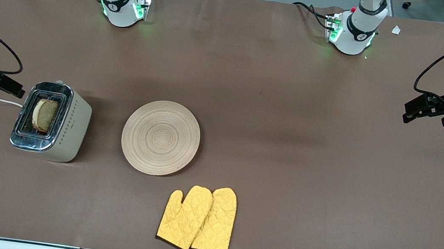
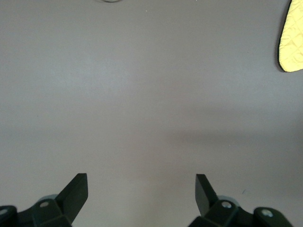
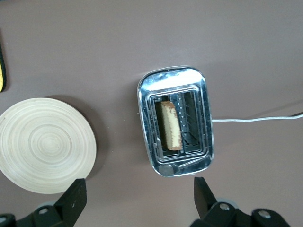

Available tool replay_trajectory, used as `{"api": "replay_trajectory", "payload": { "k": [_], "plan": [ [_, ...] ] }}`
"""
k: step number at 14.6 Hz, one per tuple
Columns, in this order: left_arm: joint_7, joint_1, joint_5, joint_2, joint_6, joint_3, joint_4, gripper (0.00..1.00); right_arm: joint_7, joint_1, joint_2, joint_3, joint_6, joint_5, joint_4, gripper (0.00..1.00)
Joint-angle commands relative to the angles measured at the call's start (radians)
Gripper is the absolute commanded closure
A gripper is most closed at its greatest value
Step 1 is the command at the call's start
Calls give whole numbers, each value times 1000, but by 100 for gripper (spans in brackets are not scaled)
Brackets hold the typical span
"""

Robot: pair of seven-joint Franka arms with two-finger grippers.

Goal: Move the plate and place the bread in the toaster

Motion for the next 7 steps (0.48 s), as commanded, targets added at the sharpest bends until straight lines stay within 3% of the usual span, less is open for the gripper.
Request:
{"api": "replay_trajectory", "payload": {
  "k": [1, 7],
  "plan": [
    [1, -2, 8, -4, 8, 0, -2, 0, -61, -26, -41, 11, -14, 18, -30, 0],
    [4, 0, 8, -7, 8, 0, -2, 0, -70, -41, -191, 11, 3, 20, -208, 0]
  ]
}}
